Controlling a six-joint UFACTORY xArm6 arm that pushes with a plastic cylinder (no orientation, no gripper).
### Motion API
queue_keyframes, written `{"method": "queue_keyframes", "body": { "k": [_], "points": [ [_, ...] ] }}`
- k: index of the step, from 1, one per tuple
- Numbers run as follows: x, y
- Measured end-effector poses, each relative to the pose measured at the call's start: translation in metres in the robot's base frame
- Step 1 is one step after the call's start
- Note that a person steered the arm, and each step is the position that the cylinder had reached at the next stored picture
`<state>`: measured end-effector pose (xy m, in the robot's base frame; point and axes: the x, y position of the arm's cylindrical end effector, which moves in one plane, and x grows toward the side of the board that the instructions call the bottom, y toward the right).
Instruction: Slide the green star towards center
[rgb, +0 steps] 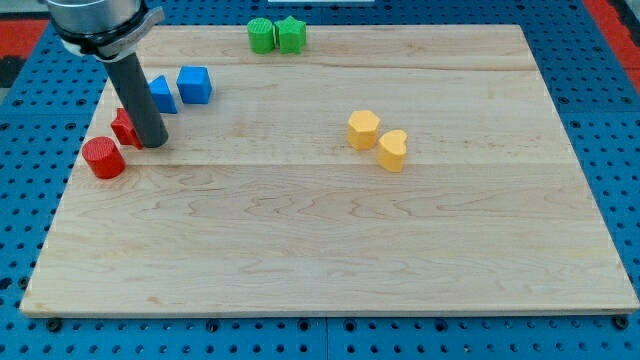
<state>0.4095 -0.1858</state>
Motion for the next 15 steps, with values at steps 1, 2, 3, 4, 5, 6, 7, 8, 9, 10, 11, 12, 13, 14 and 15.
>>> {"method": "queue_keyframes", "body": {
  "k": [1, 2, 3, 4, 5, 6, 7, 8, 9, 10, 11, 12, 13, 14, 15],
  "points": [
    [-0.003, 0.020],
    [0.055, 0.041],
    [0.046, 0.048],
    [-0.035, 0.125],
    [-0.122, 0.197],
    [-0.182, 0.280],
    [-0.218, 0.278],
    [-0.217, 0.238],
    [-0.217, 0.169],
    [-0.217, 0.144],
    [-0.206, 0.142],
    [-0.194, 0.142],
    [-0.215, 0.142],
    [-0.217, 0.115],
    [-0.210, 0.111]
  ]
}}
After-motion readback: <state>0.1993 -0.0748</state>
